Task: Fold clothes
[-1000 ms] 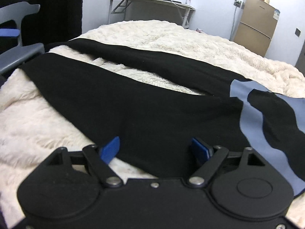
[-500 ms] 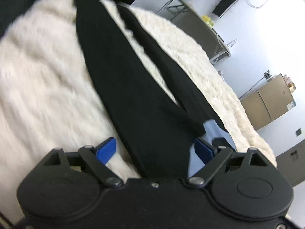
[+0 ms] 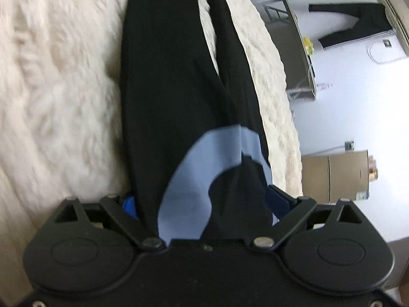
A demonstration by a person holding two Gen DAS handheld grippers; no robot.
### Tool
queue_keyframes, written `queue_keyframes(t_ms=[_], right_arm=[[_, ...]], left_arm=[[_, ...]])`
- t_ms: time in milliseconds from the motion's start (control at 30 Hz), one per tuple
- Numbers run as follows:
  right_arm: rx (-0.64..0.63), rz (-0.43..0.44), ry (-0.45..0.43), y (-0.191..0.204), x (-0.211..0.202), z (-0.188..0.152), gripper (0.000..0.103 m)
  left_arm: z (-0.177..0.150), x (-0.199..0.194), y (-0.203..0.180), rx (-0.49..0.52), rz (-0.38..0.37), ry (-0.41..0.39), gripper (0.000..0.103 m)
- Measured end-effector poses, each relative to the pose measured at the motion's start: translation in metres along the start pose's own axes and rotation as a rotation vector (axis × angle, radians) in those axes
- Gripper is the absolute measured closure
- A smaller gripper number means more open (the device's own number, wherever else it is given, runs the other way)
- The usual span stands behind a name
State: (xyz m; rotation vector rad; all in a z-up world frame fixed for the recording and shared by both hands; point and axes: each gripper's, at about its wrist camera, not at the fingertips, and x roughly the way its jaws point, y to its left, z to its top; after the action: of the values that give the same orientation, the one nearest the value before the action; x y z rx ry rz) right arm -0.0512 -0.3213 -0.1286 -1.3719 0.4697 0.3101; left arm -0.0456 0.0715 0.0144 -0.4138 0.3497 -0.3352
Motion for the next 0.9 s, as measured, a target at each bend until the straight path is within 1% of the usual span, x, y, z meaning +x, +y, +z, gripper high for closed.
queue_keyframes(t_ms=[33, 100, 133, 167, 200, 267, 333, 367, 400, 467, 500, 533, 567, 600, 667, 700, 733, 767, 833, 867, 900], right_arm=[[0.024, 0.002, 0.007, -0.001, 0.002, -0.002, 0.006], [0.051, 0.001, 0.009, 0.0, 0.004, -0.002, 0.006], [0.054, -0.004, 0.005, 0.001, 0.005, -0.002, 0.006], [0.064, -0.004, 0.003, 0.002, 0.005, -0.003, 0.007], [0.073, -0.005, 0.001, 0.003, 0.005, -0.004, 0.006], [0.097, -0.003, -0.002, 0.002, 0.004, -0.005, 0.006], [0.123, 0.0, -0.004, -0.002, 0.004, -0.004, 0.005], [0.131, 0.003, -0.009, -0.004, 0.005, -0.004, 0.005], [0.138, 0.006, -0.015, -0.006, 0.005, -0.005, 0.005], [0.138, 0.024, -0.037, -0.008, 0.002, -0.006, 0.005], [0.139, 0.032, -0.049, -0.009, 0.0, -0.005, 0.005], [0.141, 0.04, -0.069, -0.011, -0.002, -0.006, 0.005], [0.14, 0.041, -0.092, -0.013, -0.005, -0.006, 0.005], [0.133, 0.04, -0.097, -0.013, -0.007, -0.005, 0.005], [0.116, 0.044, -0.096, -0.015, -0.01, -0.004, 0.005], [0.106, 0.049, -0.091, -0.016, -0.012, -0.003, 0.005], [0.089, 0.054, -0.082, -0.018, -0.014, -0.003, 0.005], [0.059, 0.049, -0.073, -0.018, -0.018, -0.004, 0.005], [-0.001, 0.045, -0.059, -0.018, -0.02, -0.008, 0.005], [-0.033, 0.041, -0.051, -0.017, -0.022, -0.012, 0.005], [-0.065, 0.04, -0.042, -0.017, -0.023, -0.016, 0.006]], left_arm=[[0.0, -0.002, -0.005, 0.013, 0.01, -0.047, 0.0], [0.0, -0.004, -0.013, 0.017, 0.028, -0.102, 0.0], [0.001, -0.004, -0.018, 0.021, 0.048, -0.135, 0.0], [0.001, -0.003, -0.022, 0.032, 0.065, -0.151, 0.0], [0.0, -0.002, -0.026, 0.065, 0.081, -0.157, 0.0], [-0.002, 0.002, -0.036, 0.175, 0.113, -0.157, 0.0], [-0.003, 0.006, -0.041, 0.263, 0.106, -0.114, 0.0], [-0.002, 0.008, -0.042, 0.304, 0.088, -0.072, 0.0], [-0.001, 0.009, -0.043, 0.334, 0.06, -0.025, 0.0], [0.003, 0.014, -0.04, 0.39, -0.028, 0.09, 0.0], [0.004, 0.016, -0.038, 0.414, -0.05, 0.14, 0.0], [0.005, 0.021, -0.037, 0.46, -0.057, 0.2, 0.0], [0.005, 0.025, -0.037, 0.504, -0.049, 0.242, 0.0], [0.002, 0.027, -0.038, 0.575, -0.036, 0.269, 0.0], [-0.009, 0.033, -0.044, 0.797, 0.004, 0.337, 0.001], [-0.019, 0.034, -0.048, 0.953, 0.001, 0.376, 0.002], [-0.029, 0.035, -0.05, 1.077, -0.02, 0.409, 0.003], [-0.034, 0.035, -0.049, 1.124, -0.038, 0.427, 0.004], [-0.047, 0.04, -0.045, 1.216, -0.108, 0.475, 0.008], [-0.051, 0.043, -0.042, 1.231, -0.129, 0.489, 0.011], [-0.054, 0.046, -0.038, 1.245, -0.143, 0.501, 0.016]])
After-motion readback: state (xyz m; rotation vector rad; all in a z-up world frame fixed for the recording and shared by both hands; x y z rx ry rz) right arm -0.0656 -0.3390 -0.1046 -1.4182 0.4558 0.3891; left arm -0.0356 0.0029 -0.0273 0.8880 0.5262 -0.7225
